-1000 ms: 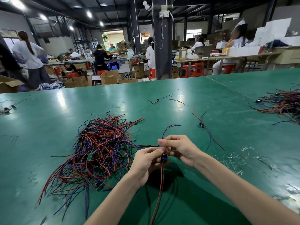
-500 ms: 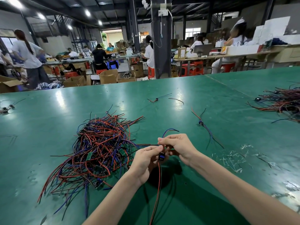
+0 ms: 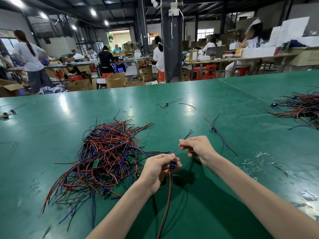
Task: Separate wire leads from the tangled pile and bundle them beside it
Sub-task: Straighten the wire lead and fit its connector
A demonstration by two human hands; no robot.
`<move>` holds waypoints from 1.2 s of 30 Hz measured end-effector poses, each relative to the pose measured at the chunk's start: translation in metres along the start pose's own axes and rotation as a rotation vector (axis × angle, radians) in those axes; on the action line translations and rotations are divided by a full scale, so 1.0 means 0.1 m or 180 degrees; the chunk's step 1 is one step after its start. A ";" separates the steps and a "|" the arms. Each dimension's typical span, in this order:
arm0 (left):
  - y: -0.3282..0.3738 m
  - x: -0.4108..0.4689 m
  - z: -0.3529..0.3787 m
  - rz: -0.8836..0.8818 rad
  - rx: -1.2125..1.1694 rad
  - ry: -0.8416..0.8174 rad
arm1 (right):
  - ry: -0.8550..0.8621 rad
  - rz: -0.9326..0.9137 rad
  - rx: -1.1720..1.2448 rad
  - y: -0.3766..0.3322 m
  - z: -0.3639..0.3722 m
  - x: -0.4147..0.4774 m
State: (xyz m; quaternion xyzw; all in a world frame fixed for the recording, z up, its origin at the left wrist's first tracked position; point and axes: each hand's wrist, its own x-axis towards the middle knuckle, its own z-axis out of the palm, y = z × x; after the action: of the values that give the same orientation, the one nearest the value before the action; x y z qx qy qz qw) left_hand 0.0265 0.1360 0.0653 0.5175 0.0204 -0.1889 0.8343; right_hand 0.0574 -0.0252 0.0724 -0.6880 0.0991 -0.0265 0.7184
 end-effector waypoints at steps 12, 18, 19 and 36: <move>0.00 -0.03 0.01 0.0009 0.0207 -0.0003 | -0.0001 -0.0013 -0.0361 0.05 -0.17 0.20; -0.01 -0.03 0.02 0.0003 0.0314 -0.0083 | 0.0260 -0.0203 -0.0277 0.05 -0.21 0.26; -0.01 -0.04 0.03 -0.0009 0.0346 -0.0130 | 0.0269 -0.0241 -0.0281 0.05 -0.20 0.26; -0.15 -0.17 0.20 0.0057 0.0878 -0.0534 | 0.0237 0.0120 0.0713 -0.03 -0.25 0.30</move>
State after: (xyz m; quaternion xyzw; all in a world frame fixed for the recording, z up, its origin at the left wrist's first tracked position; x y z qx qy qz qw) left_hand 0.0022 0.1176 0.0657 0.6098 -0.0802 -0.2250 0.7557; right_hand 0.0823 -0.0555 0.0713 -0.6000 0.1350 -0.0494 0.7870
